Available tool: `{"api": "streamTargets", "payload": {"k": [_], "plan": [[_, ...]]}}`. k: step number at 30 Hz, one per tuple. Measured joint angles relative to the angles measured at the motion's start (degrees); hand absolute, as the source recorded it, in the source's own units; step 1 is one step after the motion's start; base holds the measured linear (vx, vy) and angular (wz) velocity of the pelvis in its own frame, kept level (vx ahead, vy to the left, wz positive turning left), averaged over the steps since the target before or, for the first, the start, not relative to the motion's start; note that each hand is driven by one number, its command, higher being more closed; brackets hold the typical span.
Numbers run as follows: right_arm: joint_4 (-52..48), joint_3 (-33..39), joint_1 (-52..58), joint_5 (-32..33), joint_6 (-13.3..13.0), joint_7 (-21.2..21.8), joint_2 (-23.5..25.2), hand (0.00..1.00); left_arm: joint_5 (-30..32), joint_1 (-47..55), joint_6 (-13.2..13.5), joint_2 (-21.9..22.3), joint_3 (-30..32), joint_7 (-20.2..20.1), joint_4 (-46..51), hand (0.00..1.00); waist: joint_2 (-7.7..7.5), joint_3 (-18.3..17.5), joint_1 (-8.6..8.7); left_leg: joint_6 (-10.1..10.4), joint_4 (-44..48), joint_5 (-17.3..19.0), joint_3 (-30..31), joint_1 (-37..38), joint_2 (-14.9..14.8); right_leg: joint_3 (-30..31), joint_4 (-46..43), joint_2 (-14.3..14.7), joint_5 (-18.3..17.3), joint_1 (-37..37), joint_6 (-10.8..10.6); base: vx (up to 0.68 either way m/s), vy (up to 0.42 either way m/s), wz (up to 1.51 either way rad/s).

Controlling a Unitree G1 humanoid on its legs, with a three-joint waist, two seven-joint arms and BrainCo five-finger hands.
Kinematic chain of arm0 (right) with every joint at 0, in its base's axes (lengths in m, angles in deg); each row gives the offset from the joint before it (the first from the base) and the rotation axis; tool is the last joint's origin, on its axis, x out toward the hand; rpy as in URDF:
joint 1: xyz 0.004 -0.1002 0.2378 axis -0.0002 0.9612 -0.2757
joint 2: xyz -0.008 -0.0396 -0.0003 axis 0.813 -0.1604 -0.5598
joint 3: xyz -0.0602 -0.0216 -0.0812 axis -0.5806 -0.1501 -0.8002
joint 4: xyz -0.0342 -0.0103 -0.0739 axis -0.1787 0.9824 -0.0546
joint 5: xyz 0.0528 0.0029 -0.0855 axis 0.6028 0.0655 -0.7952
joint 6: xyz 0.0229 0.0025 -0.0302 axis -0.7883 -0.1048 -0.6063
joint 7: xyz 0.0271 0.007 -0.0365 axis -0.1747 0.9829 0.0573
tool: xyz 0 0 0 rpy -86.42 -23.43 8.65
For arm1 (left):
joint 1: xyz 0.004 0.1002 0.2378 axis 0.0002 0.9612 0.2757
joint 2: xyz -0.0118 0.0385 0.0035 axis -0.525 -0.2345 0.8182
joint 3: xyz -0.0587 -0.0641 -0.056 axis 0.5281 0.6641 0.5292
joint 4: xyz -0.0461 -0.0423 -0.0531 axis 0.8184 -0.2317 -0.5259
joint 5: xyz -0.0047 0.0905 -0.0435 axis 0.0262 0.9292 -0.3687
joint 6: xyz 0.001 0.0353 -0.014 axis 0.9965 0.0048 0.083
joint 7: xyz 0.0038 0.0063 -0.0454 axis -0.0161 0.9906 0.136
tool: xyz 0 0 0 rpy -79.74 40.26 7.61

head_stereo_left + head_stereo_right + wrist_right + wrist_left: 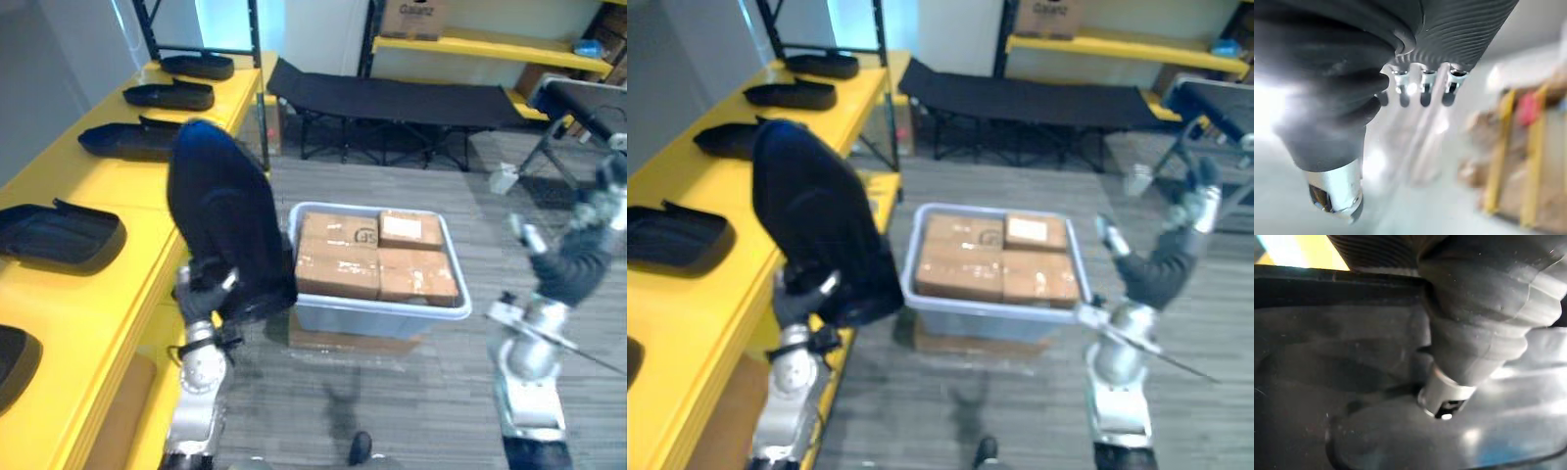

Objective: Walk over and take plastic housings, then place them on the shelf

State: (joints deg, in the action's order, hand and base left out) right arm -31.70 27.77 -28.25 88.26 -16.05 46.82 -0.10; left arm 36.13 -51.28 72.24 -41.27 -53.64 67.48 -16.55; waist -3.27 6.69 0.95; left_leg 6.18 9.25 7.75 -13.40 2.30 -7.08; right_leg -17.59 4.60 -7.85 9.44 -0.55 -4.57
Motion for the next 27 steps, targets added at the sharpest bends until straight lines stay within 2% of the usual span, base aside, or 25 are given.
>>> {"api": "streamTargets", "payload": {"k": [1, 2, 3, 6, 9, 13, 15, 18, 22, 23, 26, 27], "plan": [[0.43, 0.27, 3.77, 1.88, 2.32, 0.59, 1.75, 0.0, 0.09, 1.83, 0.9, 0.71, -0.43, -0.24, 1.5, 1.0, 0.52, -0.72, 0.06, 0.02, -0.14, 0.13, -0.69, -0.05, -0.08, 0.58, 0.0, 0.08, -0.07, 0.51, -0.09, 0.0, 0.02, -0.19], [0.79, 0.25, 5.65, 2.81, 3.4, 0.87, 2.78, 0.0, 0.1, 2.76, 1.33, 1.45, -0.71, -0.26, 2.2, 1.0, 0.83, -0.97, 0.09, 0.01, -0.19, 0.16, -1.13, -0.02, -0.23, 0.77, 0.0, 0.1, -0.07, 0.64, -0.09, 0.03, 0.031, -0.21], [2.4, 0.1, 10.27, 6.08, 5.46, 1.94, 5.61, 0.0, -0.03, 5.09, 2.98, 2.85, -1.42, -0.66, 3.05, 1.0, 1.67, -1.44, 0.51, 0.02, -0.37, 0.33, -1.36, 0.29, -0.26, 1.01, -0.01, 0.13, -0.11, 0.64, -0.13, 0.03, 0.036, -0.16], [9.7, -0.25, 15.76, 11.01, 8.33, 3.58, 9.59, 0.0, -0.05, 9.16, 4.93, 4.42, -4.17, -1.02, 3.31, 1.0, 2.59, -1.99, 1.54, 0.09, -0.81, 0.75, -2.27, 0.78, -0.35, 2.0, 0.01, 0.17, -0.5, 0.72, -0.23, 0.0, 0.037, -0.15], [12.62, -1.07, 19.49, 18.86, 8.01, 6.72, 12.13, 0.0, -0.48, 10.75, 6.54, 4.45, -5.77, -1.04, 3.28, 1.0, 2.78, -2.05, 2.28, 0.11, -0.89, 1.04, -2.61, 0.8, -0.4, 2.26, 0.01, 0.16, -0.73, 0.94, 0.01, -0.02, 0.031, -0.08], [12.45, -1.89, 17.87, 19.84, 4.29, 11.04, 12.24, 0.0, -0.45, 10.7, 9.4, 3.86, -5.29, -0.3, 3.41, 1.0, 2.58, -1.92, 2.67, 0.08, -0.9, 1.04, -2.28, 0.78, -0.25, 2.05, 0.01, -0.09, -0.74, 0.8, 0.01, -0.01, 0.013, 0.03], [12.35, -3.23, 15.29, 19.82, 3.83, 13.77, 11.06, 0.0, -0.21, 10.61, 9.38, 3.52, -5.15, 1.64, 4.66, 1.0, 2.55, -1.84, 2.24, 0.07, -0.89, 1.04, -1.53, 0.58, -0.12, 1.46, 0.01, -0.25, -0.81, 0.54, -0.07, -0.03, 0.025, 0.17], [12.33, -9.65, 9.44, 18.19, 3.92, 15.48, 7.48, 0.0, 0.07, 10.32, 9.25, 3.65, -4.46, 5.26, 9.83, 1.0, 2.66, -1.64, 0.75, -0.2, -0.85, 0.57, 1.73, -1.17, 0.72, -1.72, -0.01, -0.98, -1.03, 0.15, -0.44, -0.03, 0.022, 0.53], [13.88, -20.87, -0.4, 12.48, 6.01, 16.53, 4.92, 0.0, 2.34, 10.96, 8.98, 3.9, 0.86, 7.88, 17.26, 1.0, 3.22, -0.77, -2.9, -0.49, -1.02, -0.35, 7.79, -1.69, 1.81, -7.87, -0.01, -1.84, -1.59, -3.02, -1.11, 0.01, 0.034, 0.8], [15.55, -24.91, -3.75, 10.84, 6.25, 16.68, 4.72, 0.0, 2.37, 11.48, 9.0, 4.11, 3.17, 8.15, 19.43, 1.0, 3.17, -0.74, -4.35, -0.75, -1.06, -0.98, 10.26, -2.5, 2.47, -10.44, -0.01, -2.1, -1.69, -3.78, -1.24, 0.03, 0.036, 0.9], [18.65, -30.62, -8.14, 10.24, 6.26, 17.04, 5.1, 0.0, 3.81, 13.86, 9.04, 6.05, 7.42, 7.98, 22.48, 1.0, 3.05, -0.39, -8.0, -1.36, -1.26, -1.66, 14.58, -3.27, 3.94, -14.9, -0.01, -3.0, -1.7, -5.83, -1.29, 0.03, 0.059, 0.83], [18.97, -31.48, -8.6, 10.25, 6.26, 17.08, 5.28, 0.0, 3.89, 14.45, 9.12, 6.49, 8.32, 7.86, 22.88, 1.0, 2.92, -0.3, -8.63, -1.47, -1.29, -1.73, 15.03, -3.22, 4.15, -15.64, 0.0, -3.18, -1.71, -6.44, -1.29, 0.03, 0.109, 0.75]]}}
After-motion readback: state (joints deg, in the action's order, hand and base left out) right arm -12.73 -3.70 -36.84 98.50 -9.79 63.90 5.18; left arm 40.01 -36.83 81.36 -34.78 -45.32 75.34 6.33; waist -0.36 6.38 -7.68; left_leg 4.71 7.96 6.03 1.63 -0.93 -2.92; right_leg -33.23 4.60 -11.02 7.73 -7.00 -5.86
